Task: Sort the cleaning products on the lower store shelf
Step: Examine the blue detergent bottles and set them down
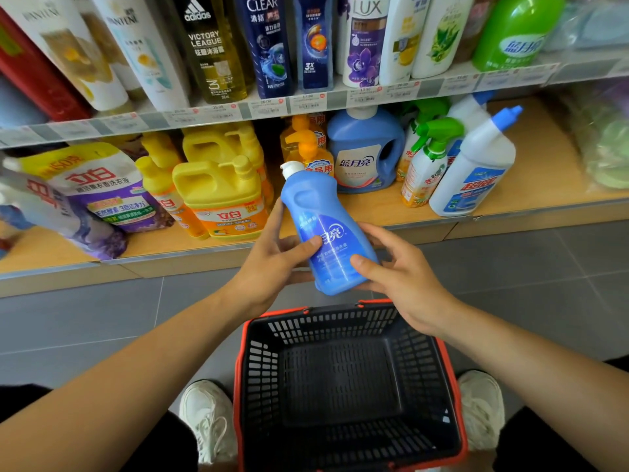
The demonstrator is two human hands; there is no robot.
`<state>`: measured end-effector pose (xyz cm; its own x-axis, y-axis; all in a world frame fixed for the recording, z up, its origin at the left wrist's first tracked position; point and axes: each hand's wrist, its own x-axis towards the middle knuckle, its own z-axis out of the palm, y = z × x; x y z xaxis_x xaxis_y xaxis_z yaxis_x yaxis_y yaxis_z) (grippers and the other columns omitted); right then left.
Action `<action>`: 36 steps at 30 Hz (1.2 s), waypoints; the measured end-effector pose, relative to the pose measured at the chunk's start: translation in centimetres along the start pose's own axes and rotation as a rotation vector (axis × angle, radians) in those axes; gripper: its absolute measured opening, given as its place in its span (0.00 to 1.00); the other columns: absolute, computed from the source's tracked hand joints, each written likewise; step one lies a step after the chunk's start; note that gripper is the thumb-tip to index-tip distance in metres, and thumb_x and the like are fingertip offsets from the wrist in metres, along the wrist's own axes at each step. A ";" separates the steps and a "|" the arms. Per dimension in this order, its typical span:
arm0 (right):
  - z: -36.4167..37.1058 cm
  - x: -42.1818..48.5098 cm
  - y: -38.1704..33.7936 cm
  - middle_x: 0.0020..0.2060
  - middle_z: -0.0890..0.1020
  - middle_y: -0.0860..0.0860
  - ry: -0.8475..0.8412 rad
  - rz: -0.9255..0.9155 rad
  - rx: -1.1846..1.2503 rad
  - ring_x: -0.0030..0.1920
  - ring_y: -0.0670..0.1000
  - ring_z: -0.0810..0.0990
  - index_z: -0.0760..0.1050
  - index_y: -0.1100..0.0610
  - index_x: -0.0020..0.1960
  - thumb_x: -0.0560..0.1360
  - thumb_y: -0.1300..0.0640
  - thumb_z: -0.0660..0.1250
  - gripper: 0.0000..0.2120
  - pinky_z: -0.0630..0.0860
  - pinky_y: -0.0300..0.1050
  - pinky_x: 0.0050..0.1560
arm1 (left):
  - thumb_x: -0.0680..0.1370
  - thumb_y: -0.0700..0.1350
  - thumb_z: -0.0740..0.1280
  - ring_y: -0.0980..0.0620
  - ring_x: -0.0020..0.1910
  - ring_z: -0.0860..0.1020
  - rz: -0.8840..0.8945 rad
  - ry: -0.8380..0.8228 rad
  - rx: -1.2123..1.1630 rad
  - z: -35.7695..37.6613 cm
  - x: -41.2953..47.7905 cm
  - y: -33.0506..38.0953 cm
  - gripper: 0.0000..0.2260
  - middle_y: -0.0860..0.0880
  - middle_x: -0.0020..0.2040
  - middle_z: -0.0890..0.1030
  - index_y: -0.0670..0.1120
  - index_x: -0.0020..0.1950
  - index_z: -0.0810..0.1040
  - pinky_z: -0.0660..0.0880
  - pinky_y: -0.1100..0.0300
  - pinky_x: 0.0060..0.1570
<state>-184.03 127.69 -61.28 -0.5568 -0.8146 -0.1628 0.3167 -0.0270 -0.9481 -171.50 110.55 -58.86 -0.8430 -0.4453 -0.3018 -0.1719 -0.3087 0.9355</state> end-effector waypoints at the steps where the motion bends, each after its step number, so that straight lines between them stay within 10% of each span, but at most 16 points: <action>1: 0.1 0.1 -0.1 0.63 0.81 0.55 -0.002 0.014 -0.003 0.56 0.58 0.85 0.75 0.49 0.69 0.73 0.55 0.75 0.25 0.84 0.54 0.48 | 0.78 0.40 0.71 0.41 0.54 0.84 0.013 0.021 -0.001 0.1 0.0 0.0 0.36 0.38 0.58 0.83 0.62 0.79 0.58 0.83 0.44 0.49; 7: 0.3 0.4 -0.4 0.58 0.81 0.43 0.074 -0.108 -0.352 0.55 0.49 0.83 0.74 0.39 0.66 0.73 0.55 0.77 0.25 0.82 0.44 0.50 | 0.76 0.41 0.73 0.48 0.48 0.86 0.078 0.165 0.085 0.6 -0.2 0.1 0.20 0.38 0.56 0.83 0.43 0.68 0.75 0.83 0.54 0.39; 15: 0.6 0.5 -1.6 0.58 0.80 0.48 0.029 -0.038 -0.347 0.57 0.47 0.82 0.77 0.39 0.60 0.61 0.45 0.81 0.29 0.81 0.42 0.53 | 0.81 0.45 0.66 0.49 0.37 0.84 0.089 0.100 -0.011 0.6 -0.5 -0.8 0.05 0.47 0.47 0.82 0.44 0.54 0.75 0.83 0.56 0.37; 21: 0.2 0.1 -1.7 0.51 0.83 0.41 -0.030 0.056 -0.293 0.55 0.49 0.84 0.80 0.41 0.58 0.61 0.50 0.82 0.27 0.83 0.44 0.52 | 0.72 0.49 0.73 0.50 0.43 0.84 0.063 0.103 -0.004 0.7 -0.2 -0.9 0.13 0.45 0.50 0.80 0.46 0.49 0.73 0.82 0.57 0.42; 28: 0.7 -0.4 -1.3 0.61 0.83 0.53 -0.176 0.251 -0.108 0.61 0.56 0.82 0.78 0.47 0.66 0.69 0.53 0.75 0.26 0.78 0.62 0.63 | 0.72 0.49 0.73 0.47 0.53 0.84 -0.023 0.057 -0.103 1.0 0.2 0.3 0.28 0.44 0.56 0.85 0.45 0.71 0.73 0.81 0.53 0.54; 36: 1.8 -0.8 -0.7 0.59 0.81 0.41 -0.070 -0.028 -0.443 0.58 0.50 0.82 0.72 0.42 0.72 0.67 0.50 0.80 0.35 0.82 0.52 0.56 | 0.74 0.50 0.77 0.47 0.48 0.86 0.007 0.317 -0.001 1.6 0.2 -0.2 0.26 0.39 0.57 0.82 0.49 0.68 0.71 0.84 0.52 0.45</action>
<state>-182.43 127.30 -59.97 -0.5020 -0.8550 -0.1307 -0.0655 0.1882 -0.9799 -172.45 111.89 -58.83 -0.6435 -0.6870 -0.3376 -0.1661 -0.3051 0.9377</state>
